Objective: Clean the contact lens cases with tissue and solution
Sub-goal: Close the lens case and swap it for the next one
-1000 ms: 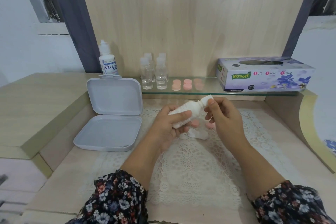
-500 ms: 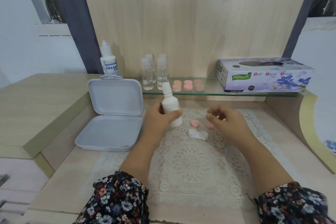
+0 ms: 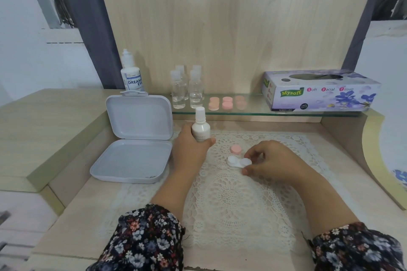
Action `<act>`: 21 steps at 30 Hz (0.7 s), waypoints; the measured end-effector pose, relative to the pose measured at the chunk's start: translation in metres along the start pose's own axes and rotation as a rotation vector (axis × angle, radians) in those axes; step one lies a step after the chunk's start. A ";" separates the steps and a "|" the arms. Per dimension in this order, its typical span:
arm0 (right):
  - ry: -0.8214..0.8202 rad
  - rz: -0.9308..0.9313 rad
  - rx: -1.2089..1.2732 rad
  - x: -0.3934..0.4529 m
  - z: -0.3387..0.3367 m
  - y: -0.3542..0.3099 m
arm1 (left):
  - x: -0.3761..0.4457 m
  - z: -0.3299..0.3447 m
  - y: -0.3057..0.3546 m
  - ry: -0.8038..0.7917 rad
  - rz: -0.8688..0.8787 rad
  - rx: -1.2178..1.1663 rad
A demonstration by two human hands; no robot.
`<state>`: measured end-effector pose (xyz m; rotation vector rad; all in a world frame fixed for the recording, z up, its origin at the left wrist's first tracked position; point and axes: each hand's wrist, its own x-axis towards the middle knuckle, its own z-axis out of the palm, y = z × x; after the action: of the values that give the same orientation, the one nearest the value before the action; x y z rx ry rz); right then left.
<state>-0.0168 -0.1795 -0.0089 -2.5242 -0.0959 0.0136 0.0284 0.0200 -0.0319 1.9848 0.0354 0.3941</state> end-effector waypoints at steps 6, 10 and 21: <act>0.003 -0.005 -0.019 0.002 0.001 0.002 | -0.003 0.004 0.002 0.118 0.130 -0.009; -0.005 -0.013 -0.017 0.002 0.001 0.002 | -0.018 0.003 0.013 0.399 0.438 -0.067; 0.011 -0.025 -0.005 0.003 0.003 0.005 | -0.020 0.016 0.007 -0.575 0.320 0.219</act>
<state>-0.0132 -0.1818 -0.0145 -2.5279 -0.1228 -0.0105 0.0130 -0.0011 -0.0369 2.2589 -0.6310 0.0061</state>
